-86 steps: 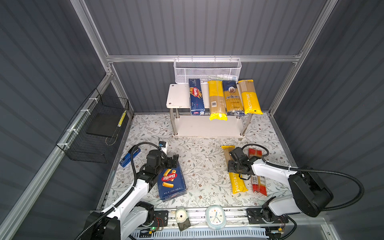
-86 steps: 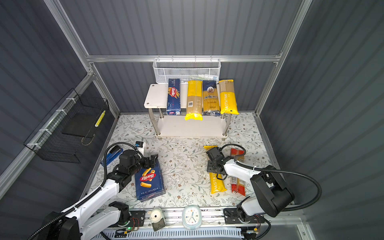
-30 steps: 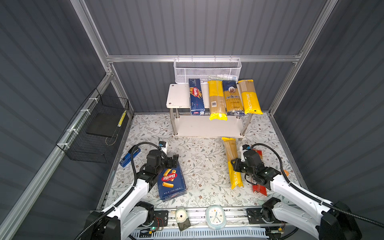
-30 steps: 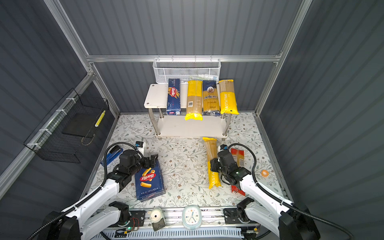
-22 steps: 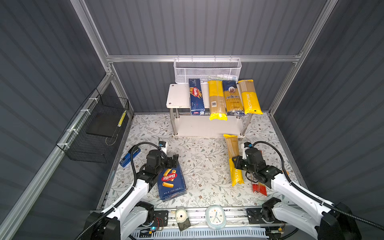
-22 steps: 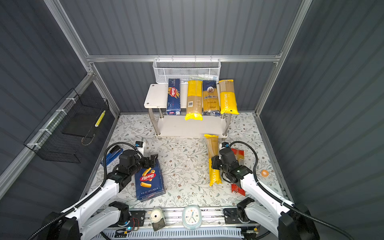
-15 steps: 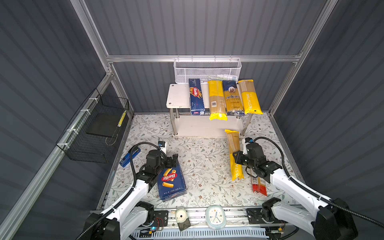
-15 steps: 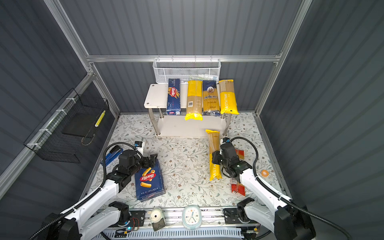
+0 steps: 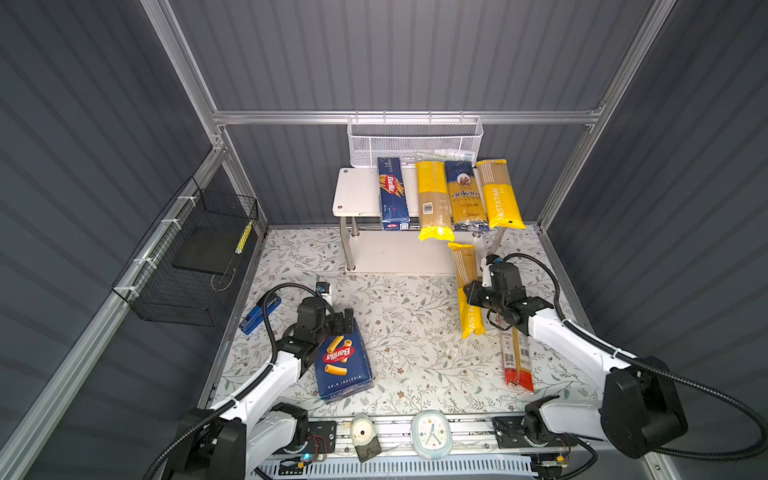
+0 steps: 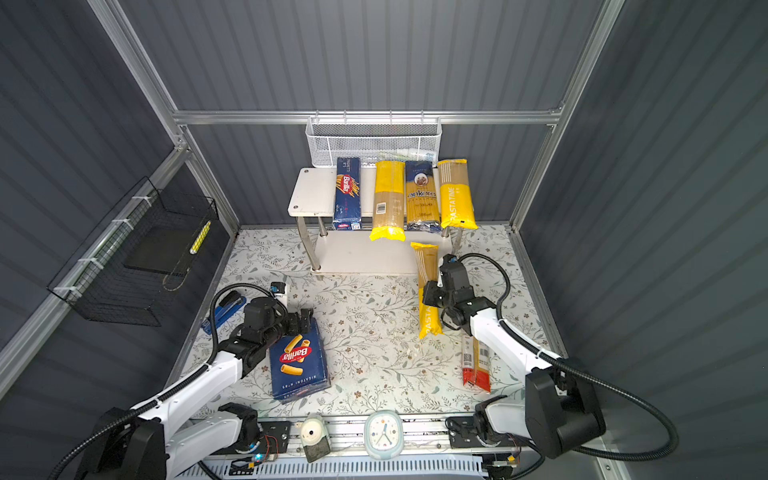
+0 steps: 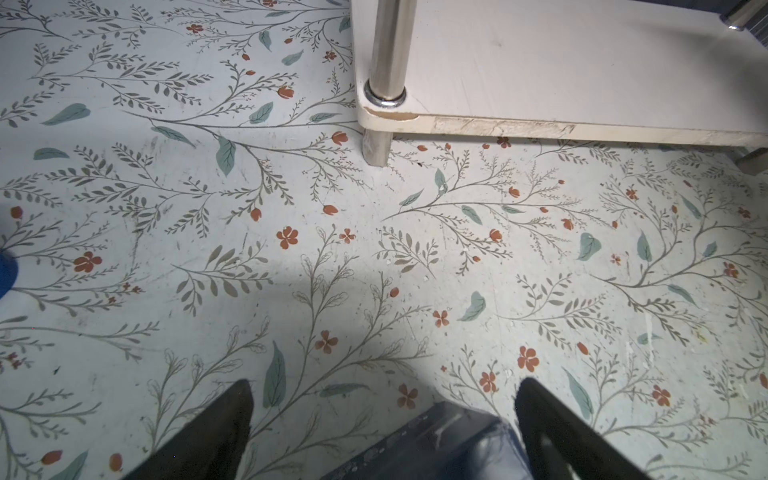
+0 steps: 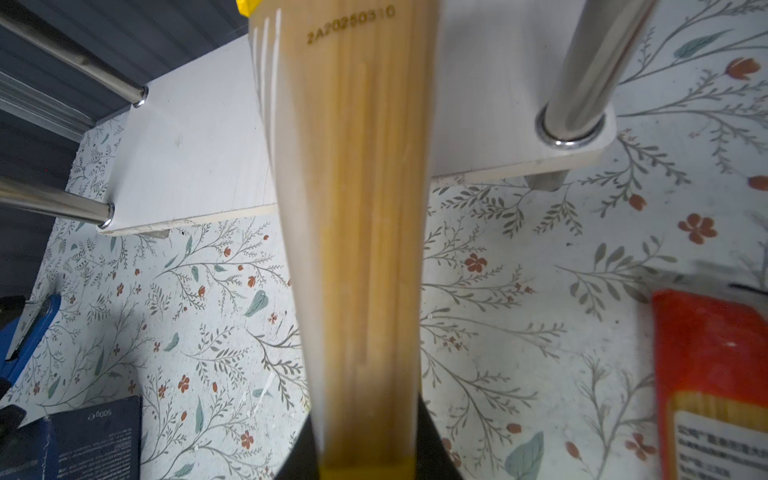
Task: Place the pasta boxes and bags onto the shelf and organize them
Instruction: 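Carry the upright yellow bag toward the shelf's lower level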
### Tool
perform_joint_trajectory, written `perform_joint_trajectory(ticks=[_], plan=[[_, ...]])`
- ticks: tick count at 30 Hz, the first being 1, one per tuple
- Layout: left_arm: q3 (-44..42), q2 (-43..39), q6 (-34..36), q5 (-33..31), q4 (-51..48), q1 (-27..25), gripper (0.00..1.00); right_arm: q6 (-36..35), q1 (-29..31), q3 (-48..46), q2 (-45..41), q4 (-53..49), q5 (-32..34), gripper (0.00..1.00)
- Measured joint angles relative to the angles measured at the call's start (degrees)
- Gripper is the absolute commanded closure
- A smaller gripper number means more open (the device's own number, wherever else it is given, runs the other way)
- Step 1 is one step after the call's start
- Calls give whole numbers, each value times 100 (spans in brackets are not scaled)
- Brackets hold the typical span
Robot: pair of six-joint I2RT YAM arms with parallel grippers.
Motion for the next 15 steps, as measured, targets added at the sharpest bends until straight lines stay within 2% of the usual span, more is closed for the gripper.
perform_joint_trajectory(ticks=[15], plan=[[1073,798,-48,-17,-201,0,0,42,-262,1058,1276,146,-302,92]])
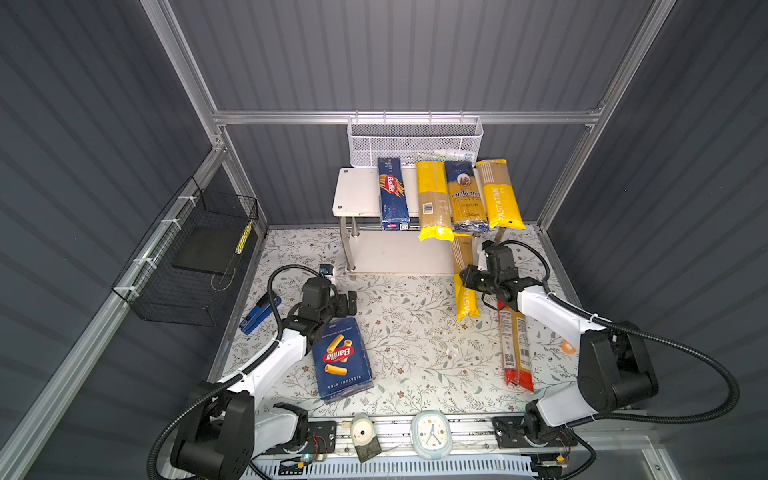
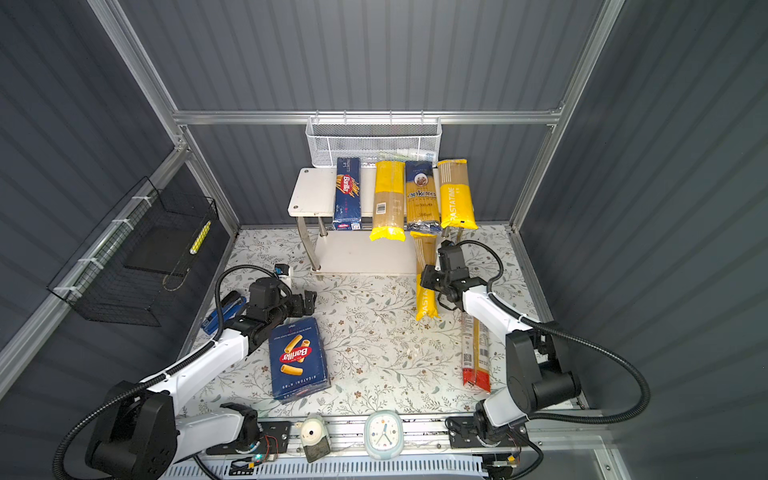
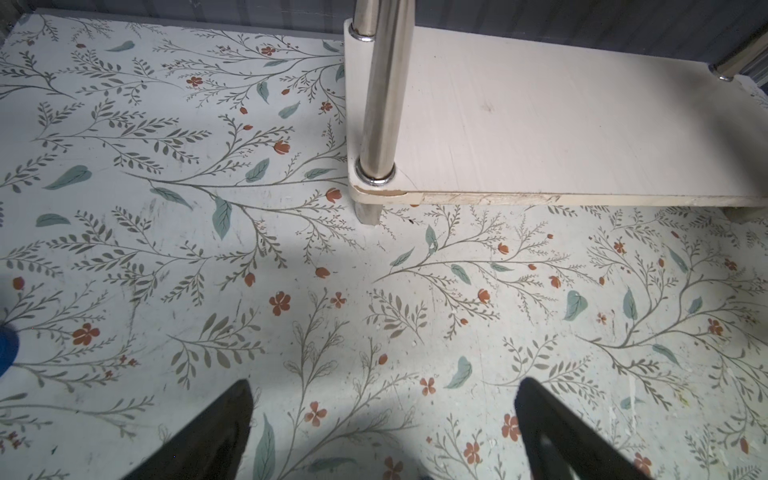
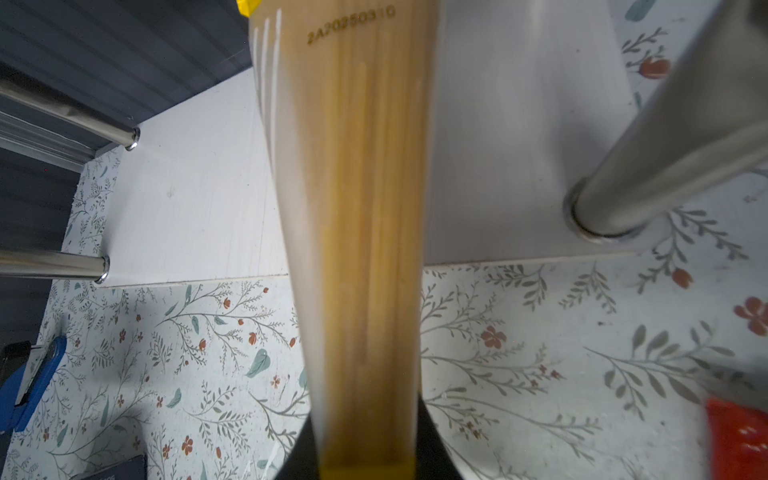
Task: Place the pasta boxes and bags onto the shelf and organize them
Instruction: 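Carry the upright yellow bag toward the shelf's lower level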
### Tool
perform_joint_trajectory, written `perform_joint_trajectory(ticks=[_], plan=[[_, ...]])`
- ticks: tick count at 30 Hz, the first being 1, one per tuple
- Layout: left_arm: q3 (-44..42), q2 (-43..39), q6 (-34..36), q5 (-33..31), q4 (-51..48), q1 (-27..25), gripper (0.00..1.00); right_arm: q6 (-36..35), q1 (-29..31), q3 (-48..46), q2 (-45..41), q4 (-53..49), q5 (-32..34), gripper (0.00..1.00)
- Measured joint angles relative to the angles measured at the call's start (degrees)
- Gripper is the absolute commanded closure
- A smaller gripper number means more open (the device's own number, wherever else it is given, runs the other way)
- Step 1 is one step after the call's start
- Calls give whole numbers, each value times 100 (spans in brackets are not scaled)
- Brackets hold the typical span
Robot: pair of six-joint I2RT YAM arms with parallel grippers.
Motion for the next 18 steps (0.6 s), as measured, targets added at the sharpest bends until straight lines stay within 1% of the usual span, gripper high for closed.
perform_joint_trajectory(ticks=[3,8,14,18], plan=[[28,168,-26,0,4,0,1,4,-17,234,232,9,-11,92],[31,380,-103,0,9,0,0,101,-63,293,400,109,-7,92],[31,369,-105,-2,33,0,0,205,-70,382,621,164,15,90],[-26,219,-107,0,48,0,0,282,-107,507,785,146,96,89]])
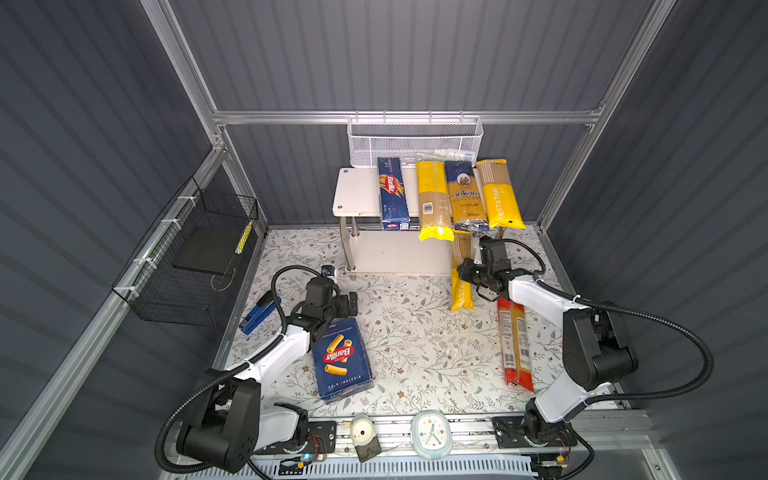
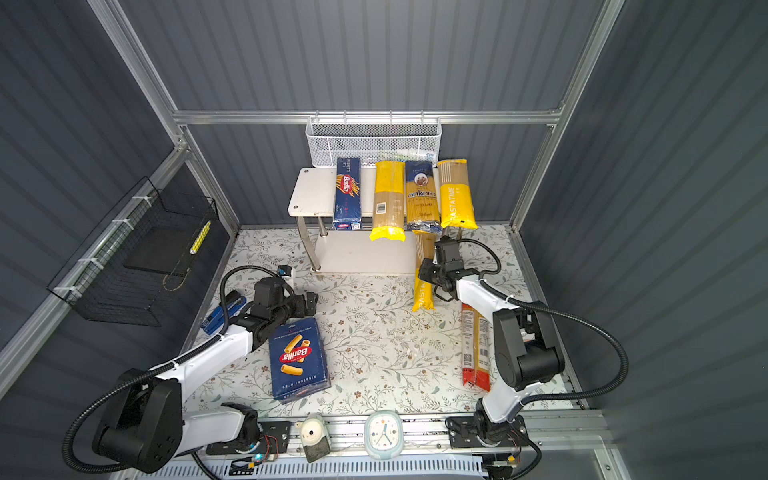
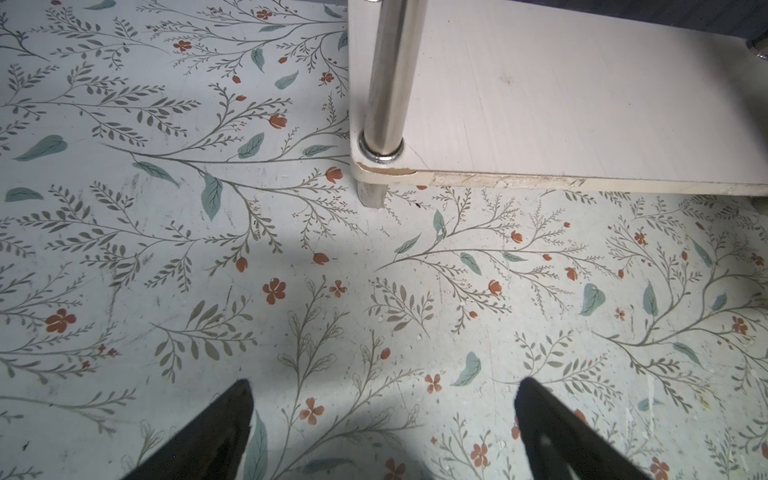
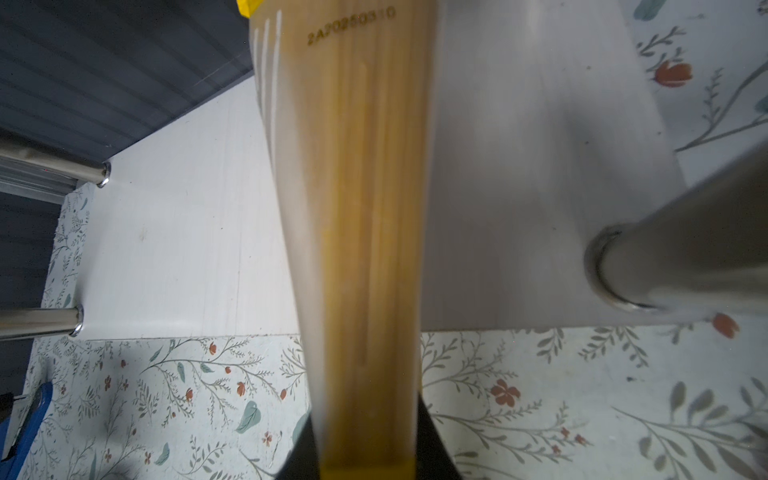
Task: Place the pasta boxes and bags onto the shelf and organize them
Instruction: 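Carry the upright yellow bag toward the shelf's lower level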
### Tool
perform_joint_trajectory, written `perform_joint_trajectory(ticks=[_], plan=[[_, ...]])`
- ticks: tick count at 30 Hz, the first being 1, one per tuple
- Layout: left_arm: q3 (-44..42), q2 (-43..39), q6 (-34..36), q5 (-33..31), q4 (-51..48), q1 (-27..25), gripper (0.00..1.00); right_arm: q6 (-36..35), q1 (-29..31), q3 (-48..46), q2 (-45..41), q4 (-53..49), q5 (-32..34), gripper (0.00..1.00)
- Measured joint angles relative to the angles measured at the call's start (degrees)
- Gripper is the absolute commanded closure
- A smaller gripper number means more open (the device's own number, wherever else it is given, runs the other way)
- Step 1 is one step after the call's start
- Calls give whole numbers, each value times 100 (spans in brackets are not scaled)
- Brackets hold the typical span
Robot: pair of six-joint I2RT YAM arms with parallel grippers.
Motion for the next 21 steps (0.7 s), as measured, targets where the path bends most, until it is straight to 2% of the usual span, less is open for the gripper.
perform_joint_trajectory(ticks=[10,17,21], plan=[[-269,-638,-42,44,-39,0,1,223,-79,212,229,2,345,84],[-380,-905,-37,131,-175,0,0,282,-74,247,306,0,584,66],[-389,-1023,-33,181,-284,0,0,363,-66,247,306,140,608,60]])
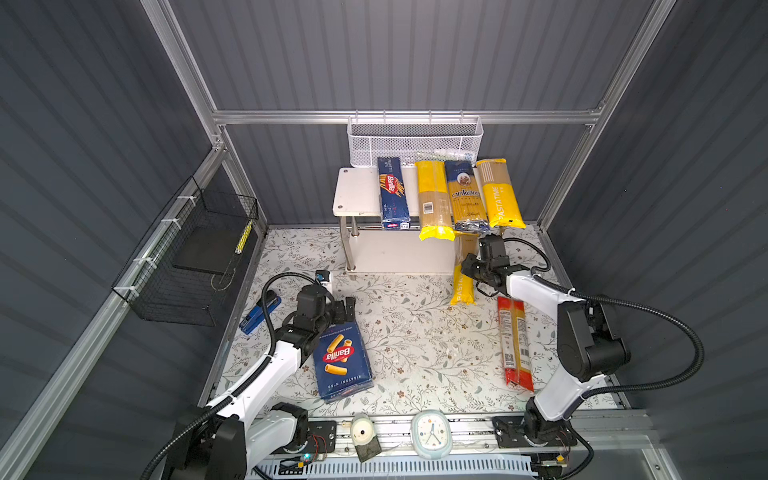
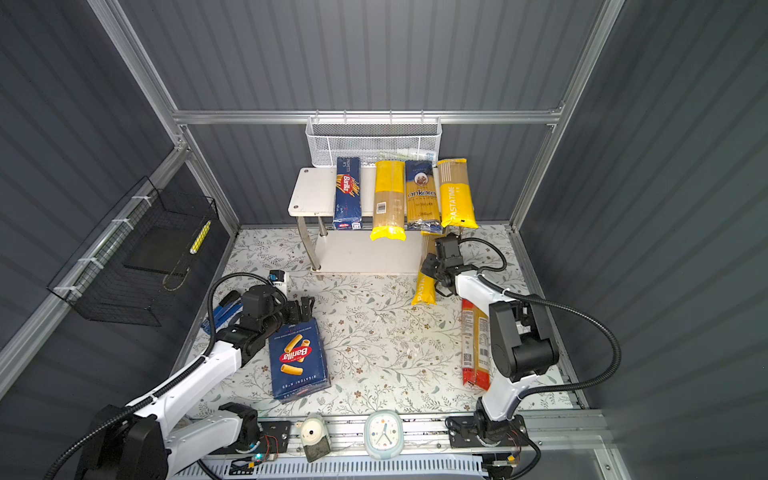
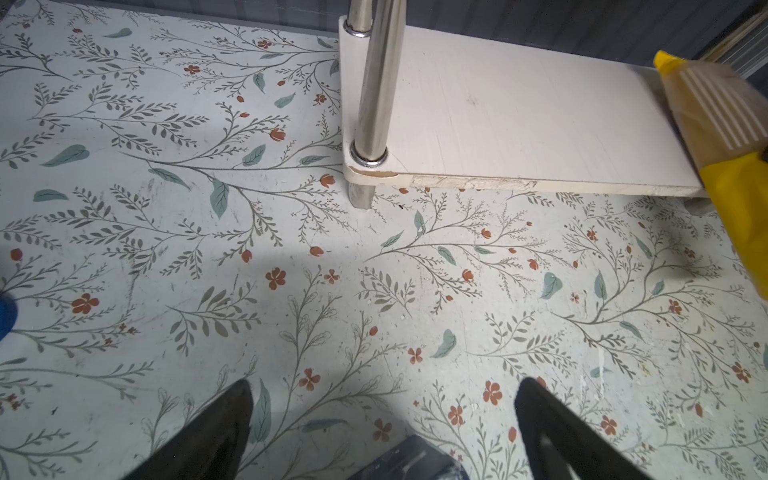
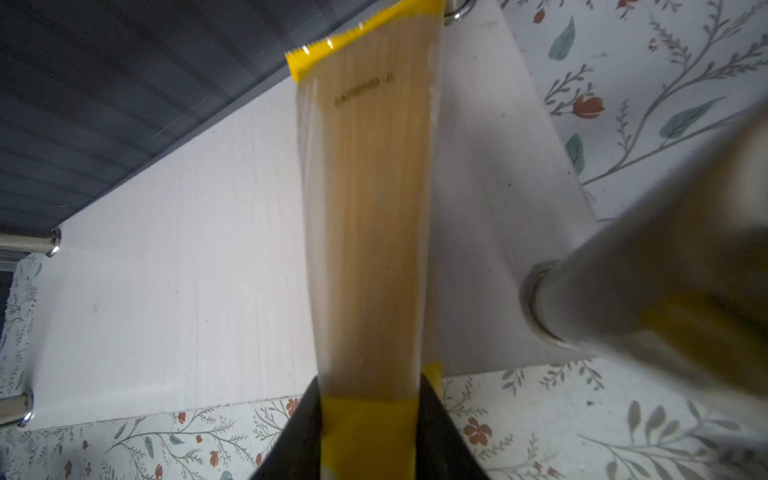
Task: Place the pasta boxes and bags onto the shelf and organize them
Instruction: 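Carry the upright yellow bag toward the shelf's lower level, then lower the yellow bag against the shelf front and open the right gripper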
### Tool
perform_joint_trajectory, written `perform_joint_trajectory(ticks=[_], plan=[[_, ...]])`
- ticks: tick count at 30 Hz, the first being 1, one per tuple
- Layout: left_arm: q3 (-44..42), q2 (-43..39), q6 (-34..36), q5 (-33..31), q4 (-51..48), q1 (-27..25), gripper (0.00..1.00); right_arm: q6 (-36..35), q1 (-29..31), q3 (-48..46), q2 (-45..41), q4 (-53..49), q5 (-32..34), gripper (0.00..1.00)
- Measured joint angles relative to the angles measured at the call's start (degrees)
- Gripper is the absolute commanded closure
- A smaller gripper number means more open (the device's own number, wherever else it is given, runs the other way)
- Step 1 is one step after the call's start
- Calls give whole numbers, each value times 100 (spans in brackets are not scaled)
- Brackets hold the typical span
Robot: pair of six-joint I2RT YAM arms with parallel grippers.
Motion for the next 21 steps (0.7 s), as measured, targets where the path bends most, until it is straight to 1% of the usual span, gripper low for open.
perform_joint_trajectory(ticks=[3,12,21], plan=[[-46,-160,20,9,-55,0,1,55,4,15,0,125,2,54],[-184,-699,85,-42,-326,0,1,136,20,35,-107,208,-13,46],[-461,-1056,201,-116,-372,0,0,133,219,-439,-1014,125,-39,44]])
